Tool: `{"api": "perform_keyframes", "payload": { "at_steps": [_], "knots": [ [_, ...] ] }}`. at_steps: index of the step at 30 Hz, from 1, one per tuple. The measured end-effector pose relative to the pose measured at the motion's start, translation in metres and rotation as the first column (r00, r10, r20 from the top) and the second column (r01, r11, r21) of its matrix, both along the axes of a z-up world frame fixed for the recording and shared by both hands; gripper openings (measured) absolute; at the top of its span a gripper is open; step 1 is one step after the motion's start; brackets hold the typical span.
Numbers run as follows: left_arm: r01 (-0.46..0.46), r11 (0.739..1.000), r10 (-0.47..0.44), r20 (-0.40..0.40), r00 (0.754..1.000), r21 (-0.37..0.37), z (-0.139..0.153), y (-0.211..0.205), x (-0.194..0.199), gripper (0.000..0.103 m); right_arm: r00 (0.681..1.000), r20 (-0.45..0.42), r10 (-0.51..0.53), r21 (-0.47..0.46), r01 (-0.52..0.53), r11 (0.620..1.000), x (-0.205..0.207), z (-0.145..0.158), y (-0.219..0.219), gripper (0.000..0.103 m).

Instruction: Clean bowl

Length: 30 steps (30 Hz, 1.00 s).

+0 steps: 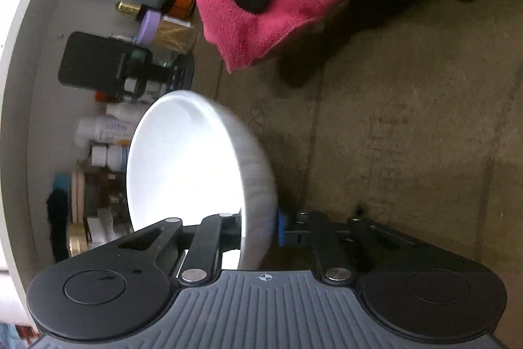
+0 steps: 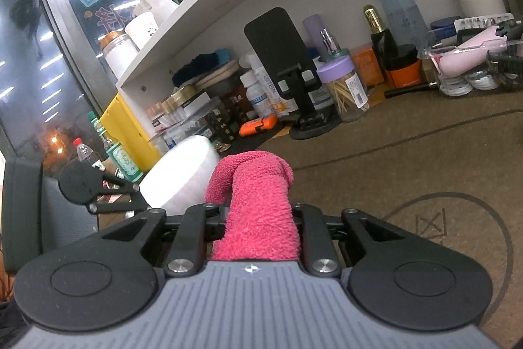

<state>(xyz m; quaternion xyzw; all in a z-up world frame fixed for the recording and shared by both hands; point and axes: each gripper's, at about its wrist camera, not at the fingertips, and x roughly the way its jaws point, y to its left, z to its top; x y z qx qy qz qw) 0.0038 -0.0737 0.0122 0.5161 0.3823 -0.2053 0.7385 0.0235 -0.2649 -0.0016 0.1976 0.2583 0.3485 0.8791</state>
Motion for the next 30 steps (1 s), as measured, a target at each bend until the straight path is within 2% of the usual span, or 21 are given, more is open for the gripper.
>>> {"api": "perform_keyframes", "payload": {
  "at_steps": [2, 3, 4, 5, 7, 9, 10, 11, 12, 14, 15, 20, 22, 24, 27, 30],
  "knots": [
    [-0.105, 0.985, 0.098, -0.055, 0.994, -0.138, 0.013, 0.013, 0.016, 0.017, 1.000, 0.003, -0.001, 0.004, 0.001, 1.000, -0.001, 0.000, -0.001, 0.022],
    [-0.151, 0.960, 0.134, -0.084, 0.987, -0.238, 0.019, 0.025, 0.020, 0.018, 1.000, 0.006, 0.000, 0.005, 0.000, 1.000, -0.001, 0.000, -0.001, 0.022],
    [-0.197, 0.922, 0.168, -0.116, 0.979, -0.333, 0.026, 0.037, 0.025, 0.019, 1.000, 0.009, 0.003, 0.005, -0.003, 1.000, -0.002, 0.001, -0.001, 0.022],
    [-0.244, 0.872, 0.197, -0.151, 0.969, -0.424, 0.032, 0.049, 0.029, 0.019, 1.000, 0.015, 0.007, 0.004, -0.007, 1.000, -0.003, 0.001, 0.000, 0.022],
    [-0.332, 0.740, 0.242, -0.230, 0.943, -0.584, 0.044, 0.074, 0.037, 0.017, 0.999, 0.030, 0.020, 0.002, -0.020, 1.000, -0.005, 0.003, 0.001, 0.022],
    [-0.404, 0.526, 0.265, -0.307, 0.914, -0.749, 0.049, 0.105, 0.037, 0.015, 0.998, 0.048, 0.043, -0.001, -0.043, 0.999, -0.007, 0.005, 0.004, 0.022],
    [-0.417, 0.445, 0.269, -0.326, 0.906, -0.793, 0.045, 0.114, 0.034, 0.014, 0.997, 0.056, 0.055, -0.001, -0.055, 0.998, -0.007, 0.007, 0.005, 0.022],
    [-0.429, 0.334, 0.272, -0.350, 0.896, -0.839, 0.042, 0.128, 0.032, 0.013, 0.996, 0.064, 0.068, -0.003, -0.068, 0.998, -0.008, 0.008, 0.008, 0.022],
    [-0.434, 0.253, 0.265, -0.370, 0.890, -0.864, 0.039, 0.138, 0.029, 0.013, 0.994, 0.076, 0.084, -0.006, -0.083, 0.997, -0.009, 0.011, 0.011, 0.022],
    [-0.439, 0.165, 0.235, -0.398, 0.887, -0.883, 0.032, 0.149, 0.021, 0.015, 0.985, 0.118, 0.126, -0.019, -0.125, 0.992, -0.011, 0.023, 0.020, 0.022],
    [-0.440, 0.137, 0.223, -0.405, 0.887, -0.888, 0.029, 0.152, 0.015, 0.015, 0.980, 0.137, 0.144, -0.033, -0.141, 0.990, -0.013, 0.030, 0.024, 0.022],
    [-0.438, 0.099, 0.196, -0.414, 0.889, -0.894, 0.023, 0.168, -0.005, 0.017, 0.949, 0.175, 0.263, -0.108, -0.247, 0.963, -0.011, 0.062, 0.057, 0.021],
    [-0.436, 0.092, 0.200, -0.412, 0.889, -0.895, 0.021, 0.173, -0.009, 0.017, 0.935, 0.184, 0.303, -0.164, -0.275, 0.947, -0.010, 0.068, 0.073, 0.021],
    [-0.432, 0.103, 0.202, -0.406, 0.891, -0.896, 0.020, 0.167, -0.020, 0.018, 0.911, 0.174, 0.373, -0.207, -0.336, 0.919, -0.015, 0.072, 0.086, 0.021],
    [-0.426, 0.134, 0.203, -0.396, 0.895, -0.895, 0.018, 0.162, -0.043, 0.020, 0.862, 0.142, 0.486, -0.258, -0.441, 0.859, -0.027, 0.078, 0.097, 0.021],
    [-0.423, 0.182, 0.188, -0.391, 0.901, -0.888, 0.016, 0.161, -0.056, 0.022, 0.814, 0.080, 0.576, -0.248, -0.544, 0.802, -0.040, 0.081, 0.091, 0.021]
  ]
}}
